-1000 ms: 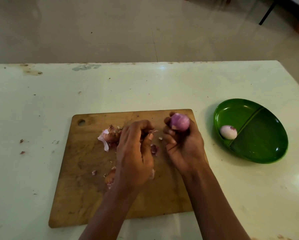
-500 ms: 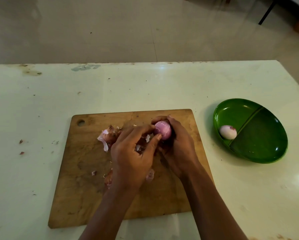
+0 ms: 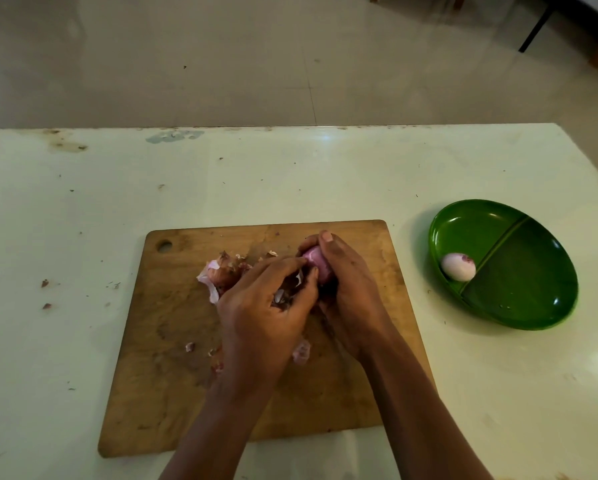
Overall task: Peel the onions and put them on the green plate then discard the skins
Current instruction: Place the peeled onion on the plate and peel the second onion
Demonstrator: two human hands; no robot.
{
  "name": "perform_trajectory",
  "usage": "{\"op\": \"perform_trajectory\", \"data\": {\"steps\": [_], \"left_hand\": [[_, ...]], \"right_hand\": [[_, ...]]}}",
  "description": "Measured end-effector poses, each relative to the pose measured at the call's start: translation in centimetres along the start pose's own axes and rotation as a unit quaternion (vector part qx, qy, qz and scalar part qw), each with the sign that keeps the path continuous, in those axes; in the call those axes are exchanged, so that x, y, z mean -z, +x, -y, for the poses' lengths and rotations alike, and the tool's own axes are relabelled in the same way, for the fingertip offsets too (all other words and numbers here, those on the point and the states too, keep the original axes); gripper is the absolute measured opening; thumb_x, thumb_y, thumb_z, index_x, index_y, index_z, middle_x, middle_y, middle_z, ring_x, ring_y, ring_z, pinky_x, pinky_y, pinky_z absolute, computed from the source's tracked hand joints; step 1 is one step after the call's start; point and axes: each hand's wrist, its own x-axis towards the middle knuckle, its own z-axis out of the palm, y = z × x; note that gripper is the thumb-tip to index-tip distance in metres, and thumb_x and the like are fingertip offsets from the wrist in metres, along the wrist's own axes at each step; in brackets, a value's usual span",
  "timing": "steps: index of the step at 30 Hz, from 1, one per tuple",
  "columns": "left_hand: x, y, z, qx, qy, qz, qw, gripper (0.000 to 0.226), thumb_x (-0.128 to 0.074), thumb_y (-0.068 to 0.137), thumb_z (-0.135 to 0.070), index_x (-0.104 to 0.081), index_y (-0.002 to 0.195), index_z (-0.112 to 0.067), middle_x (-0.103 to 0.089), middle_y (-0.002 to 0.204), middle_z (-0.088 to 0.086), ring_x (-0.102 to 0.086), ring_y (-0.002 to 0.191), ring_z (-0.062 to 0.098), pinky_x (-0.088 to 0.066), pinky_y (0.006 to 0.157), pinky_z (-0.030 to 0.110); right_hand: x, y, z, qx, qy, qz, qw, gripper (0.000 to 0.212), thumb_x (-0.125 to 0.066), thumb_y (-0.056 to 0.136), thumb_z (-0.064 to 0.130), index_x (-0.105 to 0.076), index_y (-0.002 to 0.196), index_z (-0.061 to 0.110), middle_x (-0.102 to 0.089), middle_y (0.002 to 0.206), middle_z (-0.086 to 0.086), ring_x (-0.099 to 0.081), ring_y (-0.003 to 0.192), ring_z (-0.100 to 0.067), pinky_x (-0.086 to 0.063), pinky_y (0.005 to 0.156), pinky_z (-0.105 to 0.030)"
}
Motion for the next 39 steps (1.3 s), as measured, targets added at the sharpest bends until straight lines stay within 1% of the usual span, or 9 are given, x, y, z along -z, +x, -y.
{"op": "perform_trajectory", "data": {"steps": [6, 9, 13, 20, 23, 29, 32, 35, 39], "left_hand": [[0.1, 0.0, -0.4, 0.015, 0.0, -0.017, 1.0, 0.029, -0.063, 0.083, -0.027, -0.063, 0.107, -0.011, -0.071, 0.095, 0.002, -0.069, 0.086, 0.01, -0.057, 0.072, 0.023], [0.2, 0.1, -0.4, -0.001, 0.038, -0.024, 0.999, 0.029, -0.061, 0.083, -0.03, -0.052, 0.108, -0.018, -0.071, 0.092, 0.002, -0.068, 0.082, 0.01, -0.058, 0.067, 0.026], [0.5, 0.1, -0.2, -0.003, 0.079, -0.033, 0.996, 0.027, -0.06, 0.082, -0.028, -0.05, 0.105, -0.019, -0.07, 0.087, 0.001, -0.061, 0.078, 0.003, -0.052, 0.064, 0.019], [0.3, 0.2, -0.4, 0.047, 0.062, -0.046, 0.996, 0.034, -0.069, 0.076, -0.017, -0.049, 0.103, -0.022, -0.059, 0.081, -0.014, -0.054, 0.078, -0.006, -0.046, 0.068, 0.01], [0.4, 0.5, -0.6, 0.114, -0.007, -0.066, 0.991, 0.028, -0.07, 0.079, -0.022, -0.052, 0.099, -0.024, -0.061, 0.083, -0.016, -0.065, 0.073, 0.002, -0.055, 0.063, 0.019], [0.1, 0.9, -1.5, 0.24, -0.142, -0.111, 0.954, 0.035, -0.072, 0.075, 0.001, -0.052, 0.099, -0.014, -0.068, 0.081, -0.004, -0.068, 0.072, 0.003, -0.051, 0.063, 0.011], [0.1, 1.4, -1.2, 0.281, -0.198, -0.125, 0.931, 0.032, -0.068, 0.078, 0.007, -0.053, 0.096, -0.015, -0.068, 0.08, 0.005, -0.069, 0.069, 0.007, -0.052, 0.062, 0.014], [0.4, 1.5, -0.2, 0.28, -0.174, -0.111, 0.938, 0.024, -0.064, 0.082, 0.005, -0.06, 0.093, -0.016, -0.068, 0.083, 0.003, -0.067, 0.07, 0.002, -0.052, 0.062, 0.013], [0.3, 1.2, 0.0, 0.233, -0.117, -0.07, 0.963, 0.013, -0.062, 0.088, -0.005, -0.066, 0.091, -0.017, -0.066, 0.079, -0.011, -0.064, 0.073, -0.002, -0.049, 0.061, 0.008]], "right_hand": [[-0.2, -0.1, 0.0, 0.018, -0.026, 0.029, 0.999, 0.03, -0.041, 0.101, 0.027, -0.061, 0.102, 0.004, -0.066, 0.091, -0.008, -0.065, 0.089, -0.021, -0.055, 0.075, -0.029], [-0.3, -0.1, -0.1, 0.025, -0.045, 0.032, 0.998, 0.029, -0.041, 0.101, 0.026, -0.061, 0.104, 0.005, -0.065, 0.096, -0.011, -0.064, 0.094, -0.025, -0.056, 0.079, -0.031], [-0.6, -0.2, -0.3, 0.017, -0.077, 0.038, 0.996, 0.028, -0.043, 0.1, 0.03, -0.064, 0.101, 0.011, -0.067, 0.095, -0.006, -0.066, 0.096, -0.023, -0.055, 0.087, -0.036], [-0.8, -0.4, -0.2, 0.01, -0.063, 0.032, 0.997, 0.026, -0.043, 0.1, 0.029, -0.065, 0.099, 0.014, -0.068, 0.092, -0.002, -0.067, 0.091, -0.018, -0.055, 0.08, -0.028], [-0.8, -0.5, 0.0, -0.007, -0.018, 0.035, 0.999, 0.027, -0.043, 0.099, 0.029, -0.066, 0.098, 0.014, -0.069, 0.091, -0.003, -0.067, 0.087, -0.017, -0.054, 0.077, -0.029], [-1.0, -0.4, 0.3, -0.053, 0.127, -0.006, 0.991, 0.023, -0.045, 0.099, 0.024, -0.065, 0.098, 0.011, -0.07, 0.087, -0.006, -0.067, 0.083, -0.02, -0.057, 0.077, -0.034], [-0.8, -0.3, 1.0, -0.065, 0.236, 0.015, 0.97, 0.024, -0.045, 0.097, 0.025, -0.06, 0.099, 0.007, -0.067, 0.081, -0.009, -0.061, 0.065, -0.018, -0.053, 0.055, -0.025], [-0.2, -0.1, 1.0, -0.063, 0.311, 0.037, 0.948, 0.027, -0.047, 0.091, 0.031, -0.057, 0.099, 0.007, -0.061, 0.079, -0.009, -0.051, 0.055, -0.014, -0.042, 0.039, -0.019], [-0.2, 0.2, 0.5, -0.087, 0.267, 0.035, 0.959, 0.039, -0.052, 0.086, 0.04, -0.054, 0.105, 0.006, -0.064, 0.085, -0.01, -0.056, 0.061, -0.017, -0.045, 0.046, -0.022]]}}
